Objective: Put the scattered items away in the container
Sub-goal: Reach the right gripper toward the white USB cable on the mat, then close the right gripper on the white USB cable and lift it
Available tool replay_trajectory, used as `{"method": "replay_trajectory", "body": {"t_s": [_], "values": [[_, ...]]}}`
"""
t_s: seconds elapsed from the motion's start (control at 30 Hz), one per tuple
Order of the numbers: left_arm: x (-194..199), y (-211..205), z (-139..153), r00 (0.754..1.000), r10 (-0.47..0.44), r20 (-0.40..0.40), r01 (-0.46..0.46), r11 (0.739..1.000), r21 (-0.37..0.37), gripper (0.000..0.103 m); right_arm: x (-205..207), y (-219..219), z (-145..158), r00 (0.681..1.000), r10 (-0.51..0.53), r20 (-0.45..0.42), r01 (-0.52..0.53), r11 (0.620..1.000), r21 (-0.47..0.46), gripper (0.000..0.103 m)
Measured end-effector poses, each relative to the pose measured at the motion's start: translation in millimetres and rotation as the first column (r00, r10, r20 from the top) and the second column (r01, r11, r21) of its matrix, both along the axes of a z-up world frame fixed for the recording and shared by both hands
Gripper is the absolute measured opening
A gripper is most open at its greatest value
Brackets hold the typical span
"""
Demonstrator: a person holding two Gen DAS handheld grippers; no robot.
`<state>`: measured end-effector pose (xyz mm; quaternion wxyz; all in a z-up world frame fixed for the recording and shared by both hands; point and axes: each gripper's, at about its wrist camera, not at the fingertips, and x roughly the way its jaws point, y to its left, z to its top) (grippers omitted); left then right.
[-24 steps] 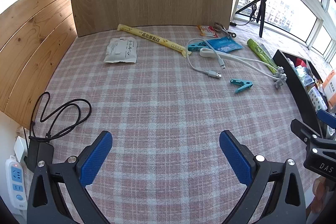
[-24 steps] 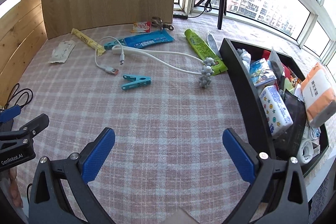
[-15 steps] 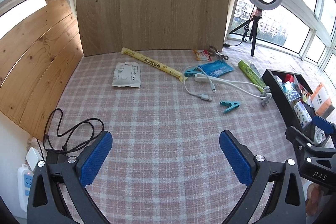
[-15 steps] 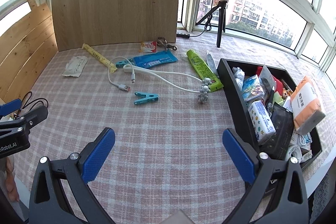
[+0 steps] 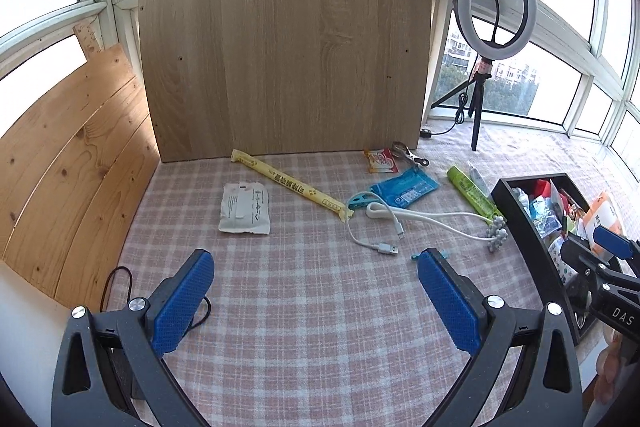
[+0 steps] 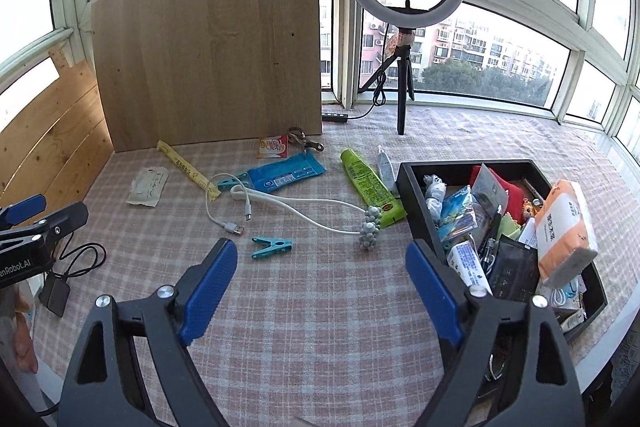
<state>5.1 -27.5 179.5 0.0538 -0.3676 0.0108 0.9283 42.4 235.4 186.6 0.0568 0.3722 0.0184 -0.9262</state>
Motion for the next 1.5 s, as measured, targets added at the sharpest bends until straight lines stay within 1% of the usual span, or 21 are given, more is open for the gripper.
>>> {"method": "replay_trajectory", "body": {"t_s": [0.07,0.1,0.13,0.2,0.27,0.33,0.4,0.47,0.53,0.6,0.67,0.77,0.83,0.9,0.93,1.03,1.17,1.23,1.33,1.4,1.5], "values": [[-9.1,0.3,5.8,1.0,-0.013,-0.02,0.013,1.0,0.003,0.102,-8.4,6.1,1.6,1.0,-0.009,0.01,0.009,1.0,-0.008,0.068],[-14.8,1.8,8.2,0.999,-0.023,-0.024,0.023,1.0,0.004,0.102,-14.3,9.3,1.6,1.0,-0.009,0.02,0.01,1.0,-0.014,0.061],[-19.6,3.5,9.1,0.999,-0.031,-0.025,0.031,1.0,0.0,0.102,-20.5,12.6,1.3,1.0,-0.01,0.029,0.01,1.0,-0.019,0.059],[-27.4,9.0,8.7,0.997,-0.067,-0.034,0.067,0.998,0.0,0.102,-32.2,18.9,-1.1,0.999,-0.011,0.042,0.012,1.0,-0.021,0.059],[-35.2,19.2,2.7,0.994,-0.103,-0.023,0.103,0.995,-0.014,0.102,-45.4,24.2,-5.3,0.998,-0.003,0.061,0.004,1.0,-0.018,0.057],[-41.9,31.6,-7.8,0.99,-0.143,-0.005,0.142,0.99,-0.024,0.102,-59.2,28.5,-12.0,0.996,-0.005,0.085,0.005,1.0,-0.006,0.045],[-48.4,44.6,-20.6,0.984,-0.175,0.022,0.175,0.984,-0.026,0.101,-71.5,32.6,-20.9,0.994,-0.003,0.112,0.004,1.0,-0.011,0.042],[-56.1,54.1,-34.5,0.978,-0.203,0.051,0.204,0.979,-0.015,0.098,-84.6,34.3,-31.0,0.99,-0.004,0.143,0.007,1.0,-0.021,0.041],[-66.0,59.3,-49.0,0.975,-0.203,0.092,0.204,0.979,-0.004,0.096,-97.2,33.9,-40.3,0.985,0.011,0.173,-0.005,0.999,-0.039,0.041],[-77.7,59.5,-61.6,0.972,-0.196,0.128,0.196,0.98,0.006,0.093,-109.3,28.7,-48.0,0.982,0.026,0.187,-0.02,0.999,-0.031,0.041],[-89.9,57.1,-70.5,0.974,-0.174,0.144,0.177,0.984,-0.004,0.091,-120.0,19.7,-55.1,0.98,0.045,0.195,-0.046,0.999,0.003,0.039],[-110.3,52.7,-81.2,0.975,-0.156,0.157,0.162,0.986,-0.027,0.086,-131.7,9.9,-68.4,0.971,0.083,0.225,-0.086,0.996,0.002,0.039],[-125.2,50.8,-89.2,0.971,-0.161,0.179,0.172,0.984,-0.043,0.085,-136.1,3.2,-78.6,0.965,0.101,0.242,-0.109,0.994,0.019,0.039],[-139.7,50.0,-96.8,0.963,-0.179,0.2,0.191,0.98,-0.047,0.081,-139.3,-1.8,-88.9,0.958,0.116,0.261,-0.131,0.991,0.038,0.039],[-147.1,50.0,-100.6,0.96,-0.187,0.209,0.201,0.978,-0.051,0.077,-140.6,-2.9,-93.3,0.955,0.122,0.27,-0.138,0.99,0.039,0.039],[-165.4,52.7,-112.4,0.949,-0.205,0.242,0.228,0.971,-0.071,0.074,-147.3,-5.0,-103.8,0.945,0.139,0.297,-0.154,0.988,0.028,0.039],[-175.8,60.1,-121.9,0.932,-0.244,0.268,0.268,0.962,-0.054,0.074,-153.8,-11.0,-114.0,0.935,0.165,0.314,-0.19,0.98,0.053,0.039],[-178.4,64.8,-126.5,0.927,-0.255,0.274,0.282,0.957,-0.065,0.074,-157.1,-12.8,-119.8,0.931,0.17,0.324,-0.203,0.977,0.069,0.039],[-186.4,68.9,-133.6,0.921,-0.262,0.29,0.291,0.955,-0.062,0.071,-162.6,-13.5,-128.0,0.92,0.182,0.346,-0.217,0.974,0.066,0.039],[-189.5,70.0,-136.7,0.92,-0.259,0.295,0.291,0.954,-0.067,0.069,-164.8,-15.7,-130.7,0.916,0.19,0.352,-0.227,0.972,0.066,0.039],[-192.3,68.0,-138.5,0.921,-0.255,0.294,0.283,0.957,-0.059,0.068,-166.3,-16.1,-129.8,0.916,0.198,0.349,-0.224,0.974,0.036,0.039]]}}
